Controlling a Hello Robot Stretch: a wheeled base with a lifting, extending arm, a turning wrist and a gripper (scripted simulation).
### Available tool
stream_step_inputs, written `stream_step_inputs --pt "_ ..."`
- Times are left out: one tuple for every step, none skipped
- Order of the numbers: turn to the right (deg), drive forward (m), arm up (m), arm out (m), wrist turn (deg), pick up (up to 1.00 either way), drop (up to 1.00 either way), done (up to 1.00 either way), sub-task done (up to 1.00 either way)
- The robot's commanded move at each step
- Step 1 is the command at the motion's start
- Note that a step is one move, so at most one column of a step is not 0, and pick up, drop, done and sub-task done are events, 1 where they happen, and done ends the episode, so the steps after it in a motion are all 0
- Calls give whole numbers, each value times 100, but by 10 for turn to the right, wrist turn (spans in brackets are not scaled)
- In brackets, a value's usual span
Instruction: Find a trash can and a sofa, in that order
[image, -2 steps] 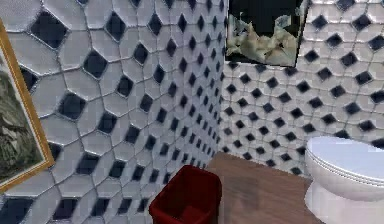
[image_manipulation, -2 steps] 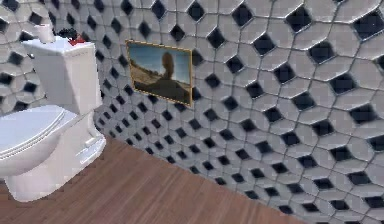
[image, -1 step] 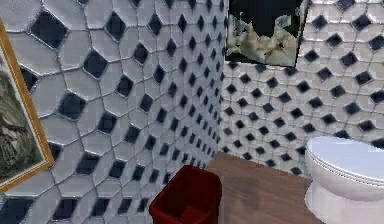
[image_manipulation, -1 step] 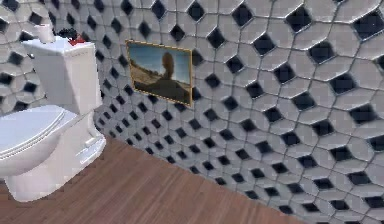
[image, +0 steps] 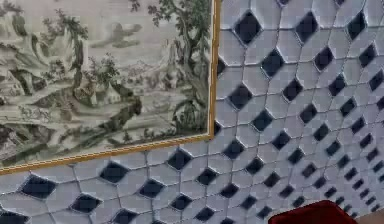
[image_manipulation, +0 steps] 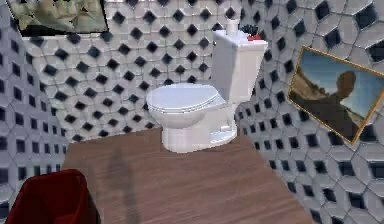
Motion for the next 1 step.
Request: stream_step_inputs --pt "-450 0 0 0 0 0 0 0 0"
